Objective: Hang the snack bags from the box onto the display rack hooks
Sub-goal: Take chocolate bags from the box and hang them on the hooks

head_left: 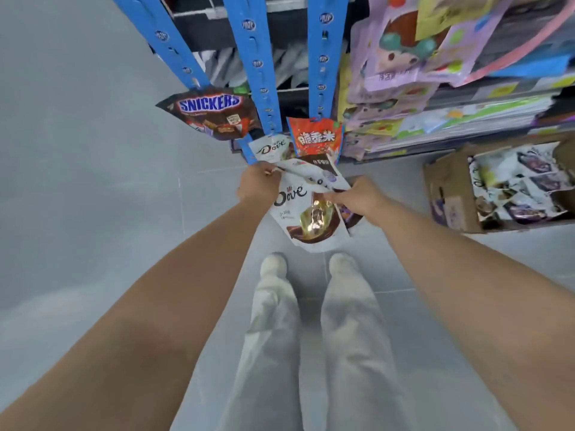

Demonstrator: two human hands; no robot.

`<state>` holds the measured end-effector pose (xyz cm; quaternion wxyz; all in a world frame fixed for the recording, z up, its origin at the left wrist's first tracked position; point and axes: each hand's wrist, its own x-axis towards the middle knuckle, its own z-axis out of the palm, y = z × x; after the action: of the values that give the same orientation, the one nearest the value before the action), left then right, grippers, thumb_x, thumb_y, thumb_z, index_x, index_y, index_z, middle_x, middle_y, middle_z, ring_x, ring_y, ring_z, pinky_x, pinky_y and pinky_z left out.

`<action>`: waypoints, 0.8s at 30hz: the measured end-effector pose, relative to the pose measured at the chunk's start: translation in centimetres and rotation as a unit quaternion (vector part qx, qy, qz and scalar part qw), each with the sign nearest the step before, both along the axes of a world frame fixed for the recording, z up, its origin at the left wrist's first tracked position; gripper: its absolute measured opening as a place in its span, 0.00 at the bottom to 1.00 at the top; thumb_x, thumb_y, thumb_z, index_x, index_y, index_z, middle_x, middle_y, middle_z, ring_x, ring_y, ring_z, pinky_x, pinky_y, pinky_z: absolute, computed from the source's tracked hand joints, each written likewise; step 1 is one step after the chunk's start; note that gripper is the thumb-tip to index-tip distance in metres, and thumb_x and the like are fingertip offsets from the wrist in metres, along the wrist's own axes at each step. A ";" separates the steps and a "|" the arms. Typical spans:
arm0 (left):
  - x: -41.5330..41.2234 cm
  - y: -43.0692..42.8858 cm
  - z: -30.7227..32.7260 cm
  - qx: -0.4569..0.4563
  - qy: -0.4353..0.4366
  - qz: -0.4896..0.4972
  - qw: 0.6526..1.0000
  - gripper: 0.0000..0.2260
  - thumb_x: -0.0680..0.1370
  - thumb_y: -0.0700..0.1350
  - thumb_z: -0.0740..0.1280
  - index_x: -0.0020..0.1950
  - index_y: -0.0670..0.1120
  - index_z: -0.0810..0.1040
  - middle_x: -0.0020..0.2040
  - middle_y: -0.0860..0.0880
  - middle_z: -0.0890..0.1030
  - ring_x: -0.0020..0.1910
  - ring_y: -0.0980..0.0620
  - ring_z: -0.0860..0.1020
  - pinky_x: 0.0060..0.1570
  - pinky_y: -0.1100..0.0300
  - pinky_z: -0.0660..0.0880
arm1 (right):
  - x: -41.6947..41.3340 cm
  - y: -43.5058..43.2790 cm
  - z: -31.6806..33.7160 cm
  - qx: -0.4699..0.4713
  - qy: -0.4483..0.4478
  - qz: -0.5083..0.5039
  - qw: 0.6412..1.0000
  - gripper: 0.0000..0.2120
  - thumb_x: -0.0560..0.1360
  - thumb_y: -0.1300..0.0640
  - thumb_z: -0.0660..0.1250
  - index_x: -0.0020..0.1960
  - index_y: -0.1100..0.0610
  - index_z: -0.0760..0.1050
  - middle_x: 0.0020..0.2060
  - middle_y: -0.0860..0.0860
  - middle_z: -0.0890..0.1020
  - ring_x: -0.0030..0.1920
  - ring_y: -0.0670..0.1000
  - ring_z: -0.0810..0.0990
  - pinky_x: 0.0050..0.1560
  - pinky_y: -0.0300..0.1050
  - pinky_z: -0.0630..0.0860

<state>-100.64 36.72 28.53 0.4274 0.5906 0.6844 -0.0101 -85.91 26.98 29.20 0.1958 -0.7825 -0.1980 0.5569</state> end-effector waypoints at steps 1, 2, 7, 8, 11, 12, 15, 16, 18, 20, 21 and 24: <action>-0.4 0.6 -1.2 0.000 0.015 -0.005 1.000 0.11 0.78 0.43 0.61 0.57 0.46 0.78 0.57 0.43 0.79 0.58 0.42 0.76 0.61 0.52 0.71 | -0.4 0.1 -1.1 0.000 0.001 -0.019 1.000 0.12 0.71 0.59 0.72 0.53 0.63 0.79 0.44 0.59 0.83 0.36 0.49 0.79 0.40 0.43 0.75; -0.6 1.4 -2.3 0.002 0.031 -0.009 0.999 0.11 0.78 0.43 0.59 0.57 0.46 0.77 0.57 0.43 0.79 0.58 0.42 0.76 0.63 0.49 0.70 | -0.6 0.3 -2.2 0.000 -0.007 -0.044 0.999 0.13 0.71 0.60 0.72 0.54 0.64 0.79 0.48 0.61 0.83 0.42 0.52 0.79 0.45 0.45 0.75; -1.2 5.6 -7.2 0.066 0.069 -0.067 0.993 0.12 0.80 0.41 0.56 0.58 0.47 0.76 0.57 0.42 0.79 0.58 0.41 0.75 0.62 0.52 0.67 | -0.6 1.6 -7.0 -0.007 -0.056 -0.116 0.992 0.11 0.72 0.60 0.70 0.52 0.64 0.80 0.51 0.62 0.82 0.46 0.55 0.80 0.52 0.49 0.76; -1.2 6.3 -7.6 0.085 0.077 -0.077 0.990 0.12 0.80 0.41 0.56 0.58 0.47 0.76 0.56 0.43 0.80 0.58 0.42 0.75 0.61 0.53 0.65 | -0.5 1.7 -7.6 -0.008 -0.068 -0.118 0.991 0.11 0.72 0.60 0.69 0.52 0.64 0.80 0.51 0.63 0.82 0.47 0.56 0.81 0.52 0.49 0.76; 0.0 8.8 -9.9 0.131 0.070 -0.075 0.986 0.12 0.79 0.40 0.58 0.60 0.47 0.75 0.56 0.45 0.80 0.60 0.43 0.74 0.62 0.55 0.59 | 0.2 2.7 -10.0 -0.016 -0.110 -0.118 0.987 0.10 0.73 0.59 0.68 0.51 0.64 0.81 0.49 0.64 0.83 0.51 0.59 0.81 0.44 0.43 0.70; 0.3 9.6 -10.7 0.148 0.063 -0.075 0.984 0.12 0.79 0.41 0.58 0.59 0.48 0.74 0.56 0.45 0.80 0.60 0.44 0.74 0.62 0.56 0.56 | 0.5 2.9 -10.7 -0.015 -0.126 -0.118 0.985 0.10 0.73 0.59 0.68 0.50 0.64 0.81 0.48 0.64 0.83 0.49 0.58 0.81 0.42 0.41 0.68; 1.5 11.3 -12.7 0.179 0.059 -0.082 0.979 0.11 0.78 0.44 0.59 0.59 0.49 0.74 0.55 0.47 0.81 0.60 0.43 0.73 0.53 0.58 0.56 | 1.1 3.6 -12.6 0.008 -0.142 -0.117 0.983 0.10 0.73 0.59 0.67 0.46 0.66 0.81 0.44 0.65 0.82 0.41 0.57 0.78 0.40 0.41 0.67; 2.0 11.7 -13.1 0.179 0.061 -0.084 0.978 0.11 0.77 0.44 0.59 0.59 0.49 0.74 0.55 0.47 0.81 0.59 0.42 0.73 0.52 0.58 0.56 | 1.3 3.8 -13.2 0.019 -0.137 -0.118 0.983 0.09 0.73 0.60 0.67 0.45 0.66 0.81 0.41 0.64 0.82 0.38 0.54 0.77 0.38 0.41 0.67; 3.1 12.0 -13.9 0.194 0.067 -0.097 0.974 0.11 0.77 0.44 0.60 0.58 0.48 0.76 0.52 0.47 0.82 0.56 0.44 0.75 0.57 0.56 0.57 | 1.6 4.2 -14.2 0.037 -0.119 -0.131 0.984 0.09 0.74 0.61 0.67 0.36 0.64 0.79 0.27 0.53 0.80 0.30 0.43 0.74 0.31 0.36 0.67; 3.8 12.2 -14.8 0.222 0.063 -0.091 0.969 0.11 0.77 0.45 0.60 0.58 0.47 0.77 0.50 0.46 0.83 0.53 0.45 0.77 0.61 0.56 0.56 | 1.8 4.7 -15.2 0.045 -0.103 -0.159 0.981 0.12 0.74 0.62 0.67 0.31 0.61 0.75 0.20 0.46 0.74 0.20 0.39 0.69 0.23 0.28 0.63; 4.0 12.3 -15.3 0.238 0.059 -0.079 0.966 0.12 0.77 0.45 0.60 0.58 0.48 0.76 0.51 0.47 0.83 0.53 0.45 0.77 0.60 0.57 0.56 | 1.7 4.9 -15.6 0.051 -0.096 -0.174 0.979 0.11 0.74 0.62 0.67 0.34 0.64 0.76 0.23 0.49 0.75 0.19 0.39 0.69 0.23 0.27 0.63; 4.5 12.2 -16.7 0.267 0.030 0.000 0.963 0.13 0.78 0.46 0.60 0.61 0.49 0.75 0.54 0.49 0.82 0.55 0.46 0.75 0.57 0.59 0.55 | 1.4 5.1 -17.0 0.073 -0.092 -0.207 0.971 0.11 0.73 0.61 0.68 0.45 0.71 0.78 0.36 0.62 0.81 0.32 0.50 0.76 0.34 0.35 0.70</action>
<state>-96.16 48.94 11.88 0.2338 0.6827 0.6746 0.1554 -84.47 32.09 12.22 0.3443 -0.8378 -0.0895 0.4143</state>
